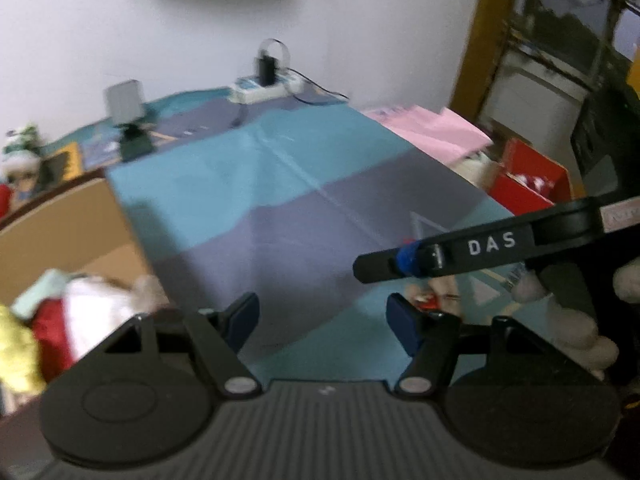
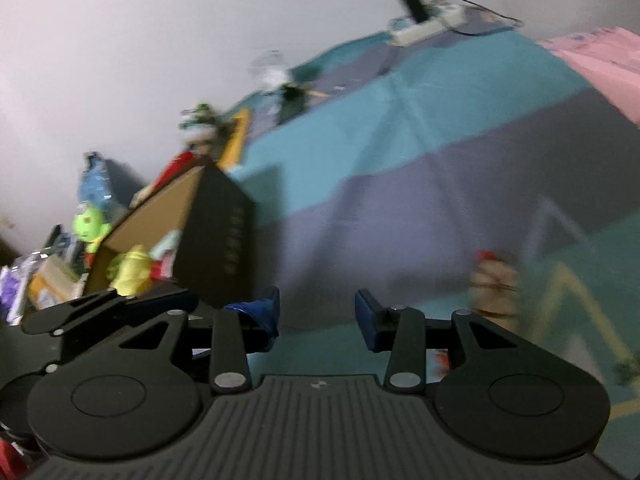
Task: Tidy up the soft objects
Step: 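Move the right gripper back to the bed over the patterned cloth, then close the right gripper on the red-and-white patterned cloth and lift it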
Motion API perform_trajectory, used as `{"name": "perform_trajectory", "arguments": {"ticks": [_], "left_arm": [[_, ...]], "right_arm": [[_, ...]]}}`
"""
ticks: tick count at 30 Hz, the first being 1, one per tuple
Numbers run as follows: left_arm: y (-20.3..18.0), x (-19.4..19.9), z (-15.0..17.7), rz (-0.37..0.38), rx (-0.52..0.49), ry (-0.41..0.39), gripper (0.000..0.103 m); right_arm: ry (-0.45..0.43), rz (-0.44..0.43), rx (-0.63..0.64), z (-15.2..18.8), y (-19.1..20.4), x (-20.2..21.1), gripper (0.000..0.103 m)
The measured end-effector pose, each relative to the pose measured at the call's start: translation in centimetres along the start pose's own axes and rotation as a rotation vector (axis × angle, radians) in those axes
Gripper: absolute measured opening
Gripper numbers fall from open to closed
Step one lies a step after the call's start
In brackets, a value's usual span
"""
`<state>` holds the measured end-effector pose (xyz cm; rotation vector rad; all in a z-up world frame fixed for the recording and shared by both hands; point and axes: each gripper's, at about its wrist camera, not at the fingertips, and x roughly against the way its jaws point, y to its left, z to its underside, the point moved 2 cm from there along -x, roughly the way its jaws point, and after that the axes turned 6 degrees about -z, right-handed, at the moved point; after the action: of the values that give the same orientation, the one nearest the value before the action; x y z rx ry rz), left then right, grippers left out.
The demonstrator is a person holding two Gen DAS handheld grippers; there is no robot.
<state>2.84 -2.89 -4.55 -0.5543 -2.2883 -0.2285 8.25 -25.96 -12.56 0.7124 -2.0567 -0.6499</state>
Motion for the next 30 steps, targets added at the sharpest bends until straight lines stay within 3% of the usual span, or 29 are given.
{"name": "perform_trajectory", "arguments": {"ticks": [11, 20, 30], "left_arm": [[-7.4, -6.5, 0.2, 0.14, -0.08, 0.12, 0.069], [-10.5, -10.3, -0.2, 0.16, -0.106, 0.179, 0.069], [-9.5, -12.0, 0.5, 0.184, -0.037, 0.234, 0.024]], "right_arm": [[0.014, 0.108, -0.064, 1.0, -7.0, 2.9, 0.025], [0.066, 0.081, -0.115, 1.3, -9.7, 2.3, 0.025], [0.137, 0.011, -0.15, 1.6, -9.4, 0.0, 0.022]]}}
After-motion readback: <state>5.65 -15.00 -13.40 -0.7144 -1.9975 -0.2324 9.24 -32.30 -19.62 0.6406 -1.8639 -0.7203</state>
